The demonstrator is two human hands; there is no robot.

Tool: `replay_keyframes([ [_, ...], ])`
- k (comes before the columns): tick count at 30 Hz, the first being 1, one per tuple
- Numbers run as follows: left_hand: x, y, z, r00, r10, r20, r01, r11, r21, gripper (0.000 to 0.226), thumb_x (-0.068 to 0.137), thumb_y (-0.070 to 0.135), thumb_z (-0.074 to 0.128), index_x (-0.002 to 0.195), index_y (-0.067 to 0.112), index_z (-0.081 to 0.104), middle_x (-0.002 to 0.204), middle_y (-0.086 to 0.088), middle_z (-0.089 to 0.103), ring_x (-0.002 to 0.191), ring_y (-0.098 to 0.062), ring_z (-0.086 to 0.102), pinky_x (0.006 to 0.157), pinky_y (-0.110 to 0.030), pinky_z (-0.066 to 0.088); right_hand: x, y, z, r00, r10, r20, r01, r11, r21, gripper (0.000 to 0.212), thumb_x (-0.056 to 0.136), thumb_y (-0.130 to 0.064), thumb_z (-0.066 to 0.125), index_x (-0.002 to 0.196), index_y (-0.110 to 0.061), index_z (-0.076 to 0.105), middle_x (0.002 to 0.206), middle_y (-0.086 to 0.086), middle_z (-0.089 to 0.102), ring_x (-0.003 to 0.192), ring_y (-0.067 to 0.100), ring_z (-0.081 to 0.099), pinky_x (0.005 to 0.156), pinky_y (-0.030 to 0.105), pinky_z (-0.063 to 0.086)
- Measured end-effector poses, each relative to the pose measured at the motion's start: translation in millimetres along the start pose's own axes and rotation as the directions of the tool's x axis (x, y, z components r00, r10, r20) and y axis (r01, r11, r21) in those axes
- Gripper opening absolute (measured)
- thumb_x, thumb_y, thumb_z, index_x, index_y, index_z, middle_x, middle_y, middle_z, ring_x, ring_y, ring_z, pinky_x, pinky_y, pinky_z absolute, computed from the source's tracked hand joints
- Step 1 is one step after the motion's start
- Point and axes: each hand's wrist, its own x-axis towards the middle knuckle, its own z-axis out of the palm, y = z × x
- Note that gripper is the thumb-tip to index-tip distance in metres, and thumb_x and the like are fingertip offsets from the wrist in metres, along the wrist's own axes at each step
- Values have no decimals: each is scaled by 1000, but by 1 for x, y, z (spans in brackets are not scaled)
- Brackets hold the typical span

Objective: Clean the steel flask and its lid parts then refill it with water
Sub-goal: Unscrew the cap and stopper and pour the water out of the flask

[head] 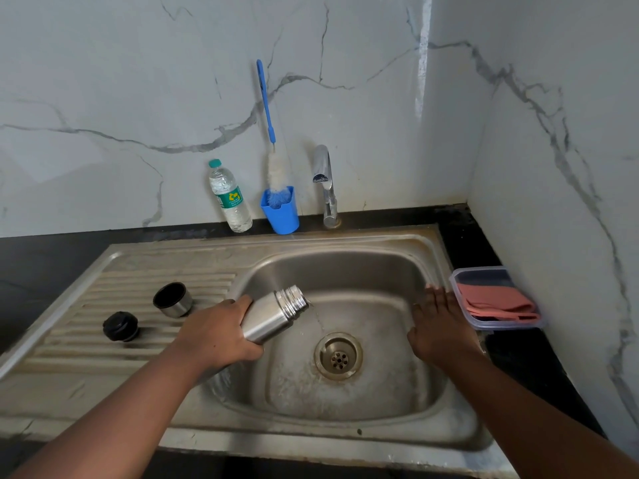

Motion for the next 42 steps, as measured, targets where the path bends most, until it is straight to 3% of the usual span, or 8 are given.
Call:
replay_keyframes([
  [7,-4,3,-1,1000,3,3,-3,1000,13,64,58,63,67,111,34,47,91,12,53,78,-14,53,62,-28,41,0,0,-2,1000,6,-1,-6,1000,-4,55,66,-30,39,88,5,74,112,38,61,102,53,61,100,48,24],
  [15,-5,7,4,1000,10,18,-11,999,31,64,57,65,65,110,34,47,102,10,61,90,-17,63,64,-29,42,0,-1,-1,1000,15,-2,-15,1000,5,58,65,-32,34,86,3,75,111,38,61,101,52,62,98,49,25],
  [20,-6,8,7,999,14,30,-15,999,36,61,57,65,65,105,34,46,102,9,62,89,-17,63,63,-29,40,1,-1,1,1000,23,20,-24,1000,12,59,65,-34,34,88,1,76,114,35,62,104,49,62,98,50,37],
  [24,-6,8,8,999,20,43,-21,1000,20,60,56,65,65,104,34,46,99,9,62,85,-16,62,62,-28,40,2,0,1,1000,22,18,-22,1000,14,59,64,-33,34,87,3,75,112,37,62,102,51,62,99,49,26],
  [32,-6,8,12,999,30,45,-31,999,11,61,55,64,63,104,34,45,99,9,62,87,-17,63,63,-28,41,2,0,1,1000,21,12,-21,1000,10,59,65,-32,34,90,5,74,115,38,60,105,53,60,101,49,24],
  [36,-6,8,12,998,20,51,-20,1000,6,61,55,64,64,105,34,46,100,10,61,88,-17,63,66,-29,45,3,0,2,999,31,25,-31,1000,6,54,63,-31,44,90,3,75,115,37,60,105,52,60,101,49,24],
  [42,-8,10,11,998,10,63,-10,1000,11,61,57,63,65,106,34,45,97,11,58,90,-17,63,66,-29,43,4,0,3,999,23,23,-23,1000,12,58,63,-33,37,89,3,75,114,37,61,104,52,61,101,48,24],
])
